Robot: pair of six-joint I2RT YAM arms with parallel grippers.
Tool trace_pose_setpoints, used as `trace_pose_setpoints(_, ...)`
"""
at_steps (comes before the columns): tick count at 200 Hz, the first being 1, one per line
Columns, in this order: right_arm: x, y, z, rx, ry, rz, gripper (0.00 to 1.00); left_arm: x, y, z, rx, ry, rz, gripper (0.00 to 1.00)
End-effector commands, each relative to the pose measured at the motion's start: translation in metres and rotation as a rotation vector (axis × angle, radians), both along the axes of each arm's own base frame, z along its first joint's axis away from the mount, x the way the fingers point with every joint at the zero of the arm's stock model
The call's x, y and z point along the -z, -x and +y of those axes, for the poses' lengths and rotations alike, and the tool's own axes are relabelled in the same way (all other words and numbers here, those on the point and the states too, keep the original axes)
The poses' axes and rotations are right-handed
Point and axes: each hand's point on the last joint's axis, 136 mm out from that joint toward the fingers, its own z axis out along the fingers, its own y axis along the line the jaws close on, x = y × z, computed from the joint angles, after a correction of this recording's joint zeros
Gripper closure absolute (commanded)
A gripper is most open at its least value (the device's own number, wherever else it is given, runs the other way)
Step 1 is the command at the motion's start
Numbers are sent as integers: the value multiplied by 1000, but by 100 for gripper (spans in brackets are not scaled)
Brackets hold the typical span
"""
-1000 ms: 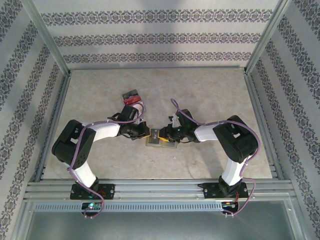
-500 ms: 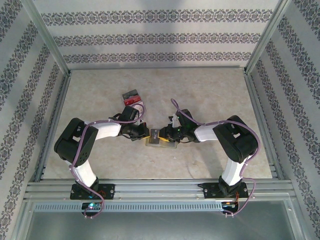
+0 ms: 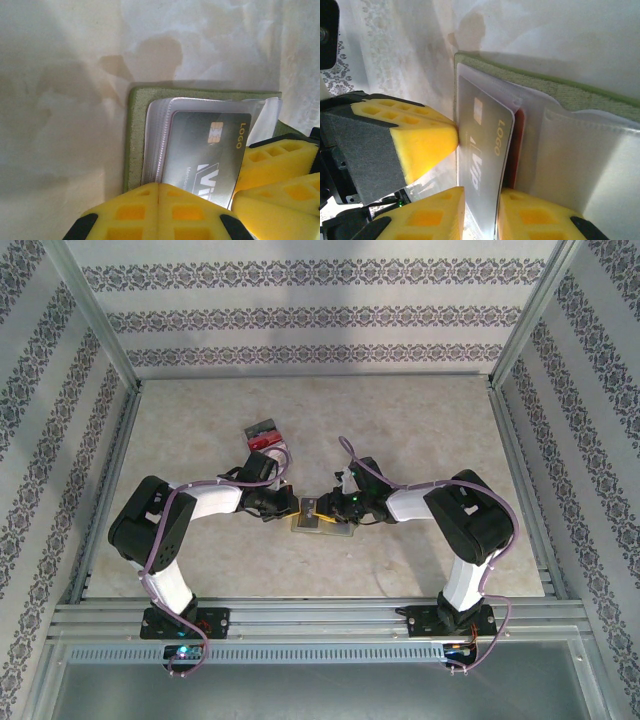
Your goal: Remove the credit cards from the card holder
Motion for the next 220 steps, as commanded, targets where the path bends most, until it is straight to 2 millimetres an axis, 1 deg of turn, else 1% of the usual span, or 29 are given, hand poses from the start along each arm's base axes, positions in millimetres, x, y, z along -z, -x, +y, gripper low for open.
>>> trace_pose_setpoints(1, -6, -4, 13, -14, -18, -23, 76, 24, 12, 5, 14, -64, 34, 98)
trace_pose_setpoints(24, -6, -3, 12, -8, -22, -24, 77, 24, 12, 6, 11, -69, 34, 99)
trace_pose_setpoints(53, -20, -3, 12, -5, -70, -46, 84, 25, 13, 9, 9, -87, 39, 99)
trace_pose_setpoints(74, -25, -2, 11, 0, -95, -46, 85, 26, 14, 10, 11, -95, 41, 99)
trace_pose_setpoints(180, -28, 4, 5, 18, -125, -48, 84, 28, 16, 13, 14, -117, 47, 99)
trace_pose_setpoints(220, -24, 5, 1, 30, -114, -41, 85, 28, 16, 14, 16, -122, 49, 99)
